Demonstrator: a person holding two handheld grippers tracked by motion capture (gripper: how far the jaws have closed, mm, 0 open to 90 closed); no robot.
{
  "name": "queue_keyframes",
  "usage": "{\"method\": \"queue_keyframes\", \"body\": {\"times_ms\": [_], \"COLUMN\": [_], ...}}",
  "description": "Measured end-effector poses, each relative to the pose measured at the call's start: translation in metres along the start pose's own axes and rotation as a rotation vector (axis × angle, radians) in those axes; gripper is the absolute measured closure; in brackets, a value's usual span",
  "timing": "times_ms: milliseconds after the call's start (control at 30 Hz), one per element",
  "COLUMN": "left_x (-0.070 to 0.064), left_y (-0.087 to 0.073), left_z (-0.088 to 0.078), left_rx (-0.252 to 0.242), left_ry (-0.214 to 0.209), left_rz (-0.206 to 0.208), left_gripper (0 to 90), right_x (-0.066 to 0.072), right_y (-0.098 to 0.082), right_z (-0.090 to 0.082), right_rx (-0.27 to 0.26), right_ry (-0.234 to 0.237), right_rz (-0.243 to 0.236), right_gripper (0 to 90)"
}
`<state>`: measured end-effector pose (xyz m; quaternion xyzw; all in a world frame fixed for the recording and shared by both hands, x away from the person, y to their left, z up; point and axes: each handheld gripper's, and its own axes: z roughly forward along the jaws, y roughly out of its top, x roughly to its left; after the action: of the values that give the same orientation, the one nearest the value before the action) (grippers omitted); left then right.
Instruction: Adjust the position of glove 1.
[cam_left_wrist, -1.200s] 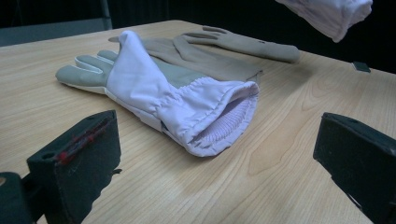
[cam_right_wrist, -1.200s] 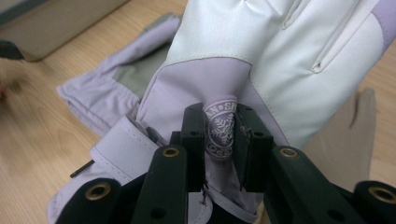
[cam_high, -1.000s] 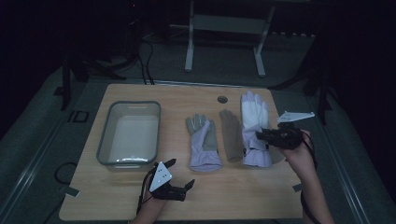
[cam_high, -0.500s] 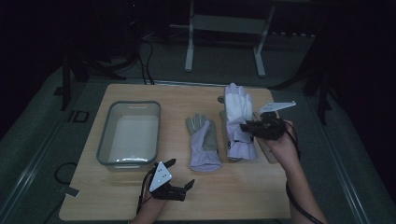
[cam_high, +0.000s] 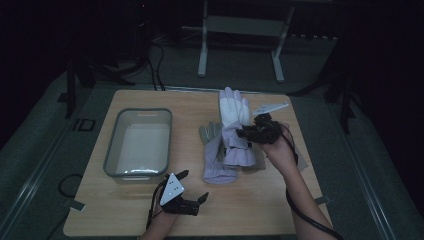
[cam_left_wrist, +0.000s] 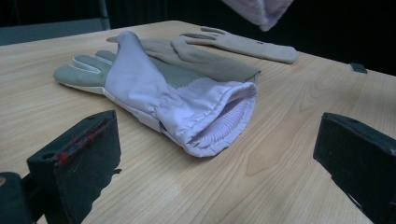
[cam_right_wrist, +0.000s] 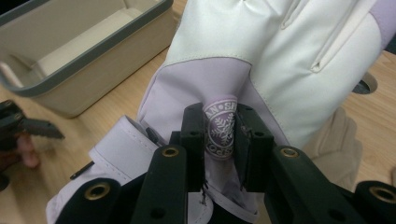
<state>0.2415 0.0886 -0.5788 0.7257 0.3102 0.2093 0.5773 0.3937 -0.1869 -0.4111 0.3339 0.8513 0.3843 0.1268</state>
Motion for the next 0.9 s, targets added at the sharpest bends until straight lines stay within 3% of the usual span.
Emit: {"method": "queue_keyframes", "body": {"times_ms": [233,400,567,900], "left_x": [0.0,0.0,0.0,0.0], "left_y": [0.0,0.0,0.0,0.0], "left_z": [0.0,0.0,0.0,0.0], "left_rx": [0.002,0.001,0.003,0.008], "left_ry": [-0.001,-0.004,-0.002,0.0], "left_rz": [0.002,0.005,0.002,0.007], "left_gripper": [0.9,1.0,1.0,1.0], "right_x": [0.013,0.019,0.024,0.029], "right_y": [0.007,0.004,0.0,-0.017], "right_z": [0.022,0.039,0.051,0.082], "right_rx": [0.029,0.075,0.106,0.197], "right_ry": [0.004,0.005,0.015,-0.03], "right_rz": [0.01,0.003,0.029,0.056], "right_gripper": [75.2,75.1,75.1,75.0]}}
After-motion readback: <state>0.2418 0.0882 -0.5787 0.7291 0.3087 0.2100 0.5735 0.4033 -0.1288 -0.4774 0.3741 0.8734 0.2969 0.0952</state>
